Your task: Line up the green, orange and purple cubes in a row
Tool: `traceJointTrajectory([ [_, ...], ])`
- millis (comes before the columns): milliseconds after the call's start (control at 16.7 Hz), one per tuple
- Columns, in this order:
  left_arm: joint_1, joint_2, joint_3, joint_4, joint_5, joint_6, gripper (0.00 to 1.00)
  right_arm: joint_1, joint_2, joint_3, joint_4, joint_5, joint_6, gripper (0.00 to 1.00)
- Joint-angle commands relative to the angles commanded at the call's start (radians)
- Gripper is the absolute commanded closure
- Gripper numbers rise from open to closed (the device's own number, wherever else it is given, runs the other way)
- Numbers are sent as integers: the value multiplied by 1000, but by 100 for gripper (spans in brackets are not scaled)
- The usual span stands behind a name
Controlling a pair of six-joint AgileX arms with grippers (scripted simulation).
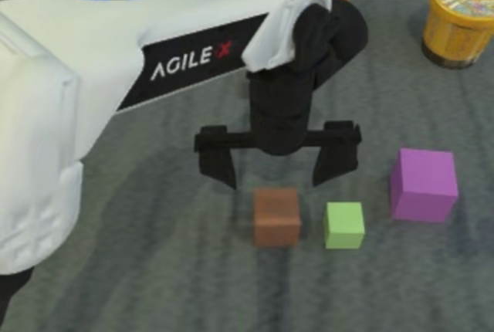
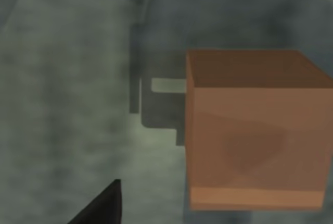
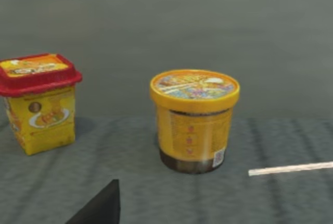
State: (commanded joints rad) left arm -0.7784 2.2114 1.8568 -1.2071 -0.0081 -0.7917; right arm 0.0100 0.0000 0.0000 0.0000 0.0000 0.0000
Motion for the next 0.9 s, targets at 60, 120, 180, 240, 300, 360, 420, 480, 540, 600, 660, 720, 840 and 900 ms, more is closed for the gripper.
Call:
traceJointTrajectory([
  [60,0,0,0,0,0,0,0,0,0,0,0,0,0,0],
  [120,0,0,0,0,0,0,0,0,0,0,0,0,0,0],
  [180,-5,3,-2,3,0,0,0,0,0,0,0,0,0,0],
  [240,-5,3,-2,3,0,0,0,0,0,0,0,0,0,0],
  [300,-1,-6,-12,9,-1,1,0,2,9,8,-6,-1,3,0],
  [360,10,-27,-31,21,-2,3,0,7,27,25,-18,-2,8,0],
  [420,25,-58,-59,40,-3,7,0,13,54,51,-35,-3,16,0],
  [480,45,-99,-97,64,-5,11,0,21,90,86,-58,-3,26,0],
  [540,70,-151,-143,93,-7,17,0,29,135,129,-86,-3,38,0],
  [600,99,-214,-197,127,-8,25,0,38,185,174,-117,-3,51,0],
  [660,131,-287,-258,166,-10,35,0,48,247,228,-154,-3,66,0],
  [720,166,-371,-328,208,-12,48,0,59,318,287,-195,-2,82,0],
  [840,244,-564,-487,304,-15,84,0,83,480,413,-289,-1,119,0],
  [900,286,-672,-575,356,-17,108,0,95,572,479,-340,0,138,0],
])
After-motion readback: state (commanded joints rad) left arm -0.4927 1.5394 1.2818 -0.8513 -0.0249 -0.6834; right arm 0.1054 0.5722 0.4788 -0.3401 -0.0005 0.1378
